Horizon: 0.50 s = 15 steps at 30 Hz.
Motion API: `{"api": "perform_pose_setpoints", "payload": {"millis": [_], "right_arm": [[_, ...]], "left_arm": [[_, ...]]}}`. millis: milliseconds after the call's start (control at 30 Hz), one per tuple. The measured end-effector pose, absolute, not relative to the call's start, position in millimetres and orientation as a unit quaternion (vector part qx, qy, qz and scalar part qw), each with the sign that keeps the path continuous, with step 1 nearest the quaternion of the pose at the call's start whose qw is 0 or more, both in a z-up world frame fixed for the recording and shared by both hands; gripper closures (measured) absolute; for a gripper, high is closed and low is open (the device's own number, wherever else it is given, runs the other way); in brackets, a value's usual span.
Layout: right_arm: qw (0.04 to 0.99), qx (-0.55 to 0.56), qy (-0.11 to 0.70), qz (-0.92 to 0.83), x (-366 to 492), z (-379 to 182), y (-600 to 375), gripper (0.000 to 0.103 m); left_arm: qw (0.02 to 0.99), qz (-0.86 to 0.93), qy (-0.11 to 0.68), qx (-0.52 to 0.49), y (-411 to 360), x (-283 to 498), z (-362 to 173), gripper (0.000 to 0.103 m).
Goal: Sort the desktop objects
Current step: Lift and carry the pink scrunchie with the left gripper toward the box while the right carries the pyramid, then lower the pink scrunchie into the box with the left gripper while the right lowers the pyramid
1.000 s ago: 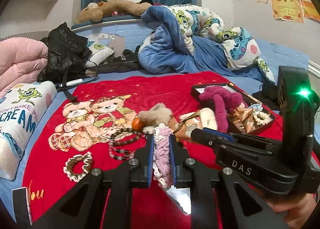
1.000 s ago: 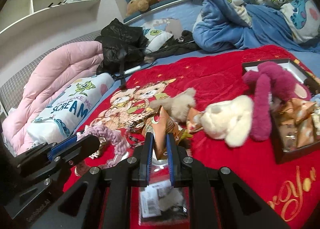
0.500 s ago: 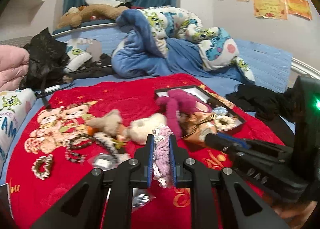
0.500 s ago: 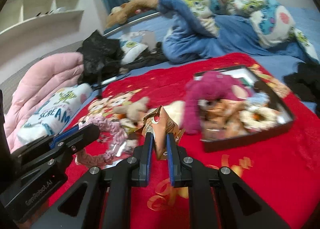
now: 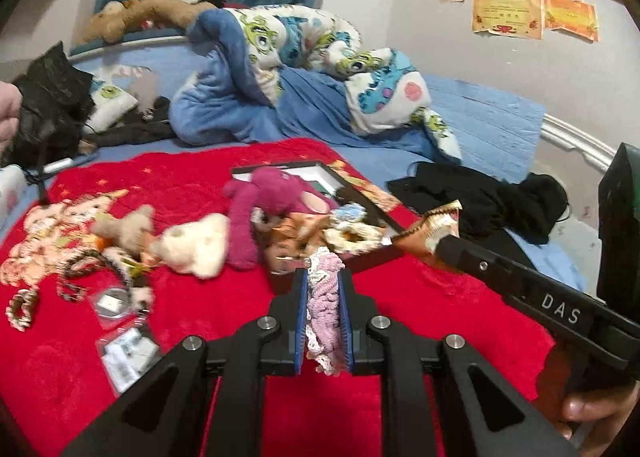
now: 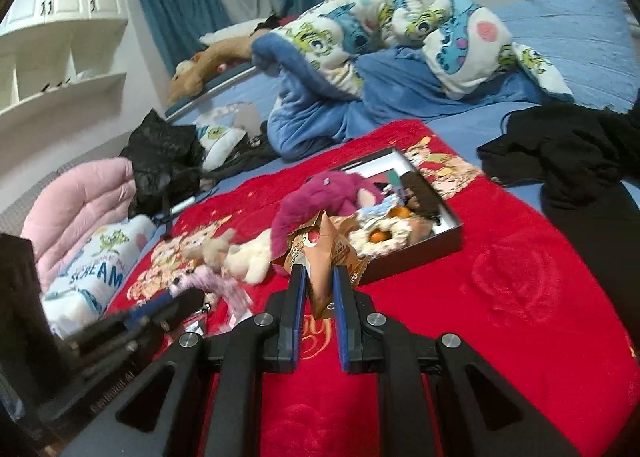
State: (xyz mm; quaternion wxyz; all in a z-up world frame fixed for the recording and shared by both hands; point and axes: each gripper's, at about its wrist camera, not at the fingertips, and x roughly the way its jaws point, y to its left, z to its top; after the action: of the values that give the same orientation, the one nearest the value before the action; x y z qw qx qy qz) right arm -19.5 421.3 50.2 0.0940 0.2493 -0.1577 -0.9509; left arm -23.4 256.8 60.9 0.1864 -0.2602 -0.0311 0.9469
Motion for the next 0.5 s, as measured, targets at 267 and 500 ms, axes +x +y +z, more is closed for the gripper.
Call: {"api": "perform_pose_setpoints", "payload": {"millis": [267,500], "right_arm": [[0.074,0.242,-0.169,-0.952,-19,51,440,0.09],[0.073,0.213,-0.207,-0.952,-33,33,454,0.089]], "left_arm": [[0.194,0.945,-0.042,-0.259,274,-37,50,0.088],[0.192,0.943,-0.036,-0.27,278,-61,35,0.088]]}}
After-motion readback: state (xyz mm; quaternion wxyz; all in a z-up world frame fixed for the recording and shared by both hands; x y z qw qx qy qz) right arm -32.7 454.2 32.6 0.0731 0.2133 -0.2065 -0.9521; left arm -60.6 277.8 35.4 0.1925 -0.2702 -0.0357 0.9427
